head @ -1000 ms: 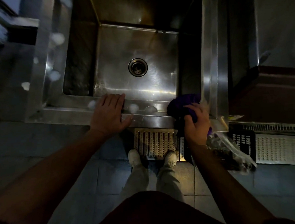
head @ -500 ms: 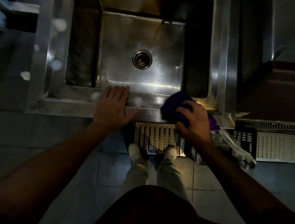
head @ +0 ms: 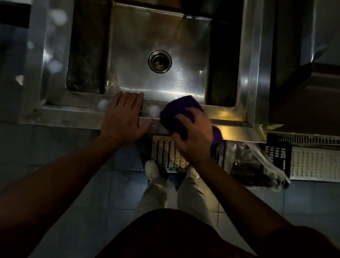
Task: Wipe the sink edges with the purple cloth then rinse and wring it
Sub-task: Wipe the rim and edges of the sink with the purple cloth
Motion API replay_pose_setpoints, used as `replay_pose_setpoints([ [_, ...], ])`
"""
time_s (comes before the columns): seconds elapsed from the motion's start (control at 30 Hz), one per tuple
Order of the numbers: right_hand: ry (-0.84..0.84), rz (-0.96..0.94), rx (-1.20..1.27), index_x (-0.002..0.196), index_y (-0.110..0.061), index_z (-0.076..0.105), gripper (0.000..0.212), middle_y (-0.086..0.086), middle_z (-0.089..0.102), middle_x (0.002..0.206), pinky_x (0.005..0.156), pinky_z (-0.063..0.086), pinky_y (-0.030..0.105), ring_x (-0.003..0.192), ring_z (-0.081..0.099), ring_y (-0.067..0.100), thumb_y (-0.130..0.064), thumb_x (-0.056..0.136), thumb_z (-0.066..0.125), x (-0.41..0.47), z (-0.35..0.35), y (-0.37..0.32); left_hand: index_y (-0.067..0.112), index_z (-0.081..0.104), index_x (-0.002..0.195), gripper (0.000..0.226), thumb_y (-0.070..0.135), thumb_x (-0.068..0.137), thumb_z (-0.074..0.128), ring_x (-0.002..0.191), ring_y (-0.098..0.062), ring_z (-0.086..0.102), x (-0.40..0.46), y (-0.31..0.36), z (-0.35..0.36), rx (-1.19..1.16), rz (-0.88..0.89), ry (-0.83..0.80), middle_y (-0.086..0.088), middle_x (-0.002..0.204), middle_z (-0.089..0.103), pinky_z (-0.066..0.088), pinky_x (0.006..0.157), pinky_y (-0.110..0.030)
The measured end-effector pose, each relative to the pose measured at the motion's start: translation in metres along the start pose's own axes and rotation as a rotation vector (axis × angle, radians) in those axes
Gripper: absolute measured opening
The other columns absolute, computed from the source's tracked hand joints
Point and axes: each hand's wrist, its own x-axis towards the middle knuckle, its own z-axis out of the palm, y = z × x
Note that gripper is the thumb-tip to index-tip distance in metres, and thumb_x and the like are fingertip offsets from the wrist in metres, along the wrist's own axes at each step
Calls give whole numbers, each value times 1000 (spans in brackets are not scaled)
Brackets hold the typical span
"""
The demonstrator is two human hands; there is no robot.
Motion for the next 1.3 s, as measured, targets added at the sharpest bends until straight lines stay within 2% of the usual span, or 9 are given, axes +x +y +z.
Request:
replay_pose_setpoints([
  [0.1,-84,-140,7,123,-22,64,48,13,55,134,107,36,49,127,46,29,-41,79,67,6,8,-12,-1,45,141,77,57,90,49,120,-37,52,0,0,0,-9,19,19,-24,131,56,32,114,-50],
  [0.2,-93,-159,-64,126,-21,62,51,14,54,136,115,28,54,131,44,30,-41,79,67,1,-13,22,-1,42,143,79,57,89,50,123,-38,50,-1,-2,0,4,9,8,-24,134,54,29,115,-49],
  [0.43,130,189,-166,125,-15,58,50,20,47,144,116,21,64,144,30,40,-38,81,56,-32,-61,128,-1,42,144,80,58,90,50,122,-38,49,-2,-3,2,19,13,14,-24,134,54,28,114,-50],
  [0.53,195,247,-102,125,-17,58,49,20,49,142,111,30,63,141,35,41,-33,79,60,-26,-41,99,-1,42,143,79,56,89,52,121,-38,49,-2,-2,0,29,15,15,-24,133,54,29,113,-50],
  [0.7,199,141,-71,121,-18,64,44,19,55,136,103,40,49,127,49,38,-34,81,65,-13,-6,39,0,41,143,79,58,90,49,123,-37,49,-2,-3,4,6,17,5,-23,134,54,28,115,-50],
  [0.87,72,59,-90,124,-23,65,48,15,54,137,103,37,46,126,49,35,-43,80,67,0,19,-11,0,43,141,76,57,90,44,121,-36,49,-2,0,0,-28,10,18,-23,131,55,32,112,-49],
  [1.0,0,9,31,124,-25,65,46,8,58,135,104,40,48,124,51,29,-39,80,65,8,-12,11,-1,43,142,77,58,92,41,121,-37,50,-3,1,-1,-23,0,20,-25,132,55,33,110,-49],
  [1.2,246,383,10,130,-21,60,48,10,49,144,108,43,45,130,49,28,-31,83,57,14,-75,96,-2,43,143,79,58,92,41,121,-38,51,-2,-2,4,-24,26,53,-25,131,56,33,112,-50],
  [1.3,201,372,-45,130,-18,59,49,14,50,144,105,43,47,128,49,33,-33,84,55,4,-58,98,-1,42,144,80,59,91,40,123,-38,49,-2,-3,5,-23,20,47,-25,133,54,30,115,-50],
])
